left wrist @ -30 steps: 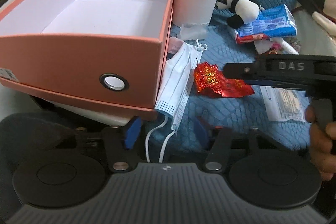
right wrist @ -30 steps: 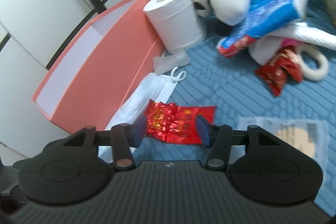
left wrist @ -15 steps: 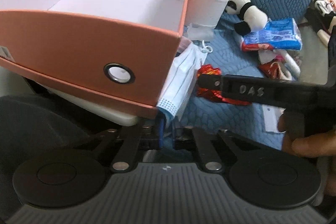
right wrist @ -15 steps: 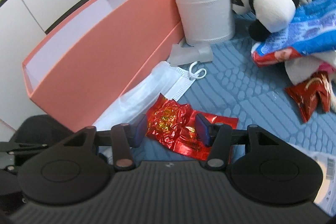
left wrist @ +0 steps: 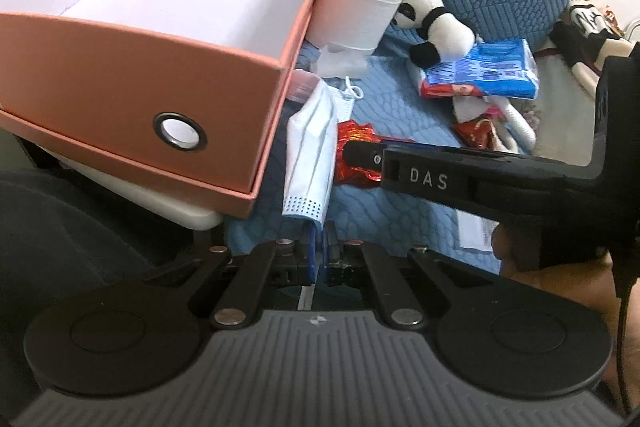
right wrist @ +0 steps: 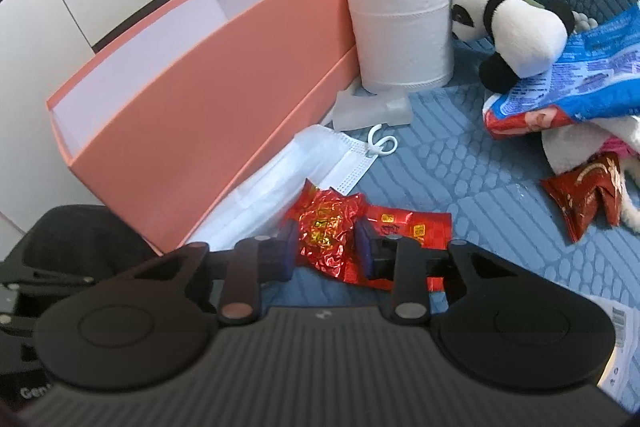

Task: Organize soft objects
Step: 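Close the left gripper on the white mask while the right gripper grasps the red candy, then lift the mask with the left gripper while the right gripper carries the candy toward the pink box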

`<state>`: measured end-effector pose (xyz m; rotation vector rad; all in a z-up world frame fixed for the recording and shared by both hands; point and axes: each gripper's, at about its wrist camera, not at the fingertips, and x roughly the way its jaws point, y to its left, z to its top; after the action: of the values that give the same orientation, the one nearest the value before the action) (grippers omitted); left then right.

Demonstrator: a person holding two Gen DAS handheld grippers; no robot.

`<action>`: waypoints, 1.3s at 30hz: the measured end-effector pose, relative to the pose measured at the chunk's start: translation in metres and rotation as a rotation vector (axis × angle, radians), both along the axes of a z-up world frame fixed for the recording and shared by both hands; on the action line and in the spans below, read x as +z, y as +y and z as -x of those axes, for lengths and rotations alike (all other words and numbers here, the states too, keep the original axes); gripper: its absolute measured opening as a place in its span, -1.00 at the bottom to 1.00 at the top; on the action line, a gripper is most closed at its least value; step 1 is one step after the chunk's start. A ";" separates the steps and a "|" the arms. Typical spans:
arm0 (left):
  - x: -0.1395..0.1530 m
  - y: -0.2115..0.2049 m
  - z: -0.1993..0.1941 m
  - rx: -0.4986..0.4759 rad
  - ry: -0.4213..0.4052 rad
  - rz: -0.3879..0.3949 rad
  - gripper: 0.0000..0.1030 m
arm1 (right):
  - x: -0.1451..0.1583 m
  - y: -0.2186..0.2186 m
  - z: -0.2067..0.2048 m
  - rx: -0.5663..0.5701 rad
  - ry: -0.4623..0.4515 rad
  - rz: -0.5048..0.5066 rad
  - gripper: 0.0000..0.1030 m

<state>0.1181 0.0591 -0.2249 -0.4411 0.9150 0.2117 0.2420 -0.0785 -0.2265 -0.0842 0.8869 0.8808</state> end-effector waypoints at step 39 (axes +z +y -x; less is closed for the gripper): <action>-0.001 -0.011 0.006 -0.108 0.076 -0.134 0.20 | -0.004 0.002 0.007 0.060 -0.027 0.036 -0.10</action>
<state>0.1119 0.0482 -0.2255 -0.2597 0.9900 0.1907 0.2354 -0.0764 -0.2309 -0.1538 0.8781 0.9175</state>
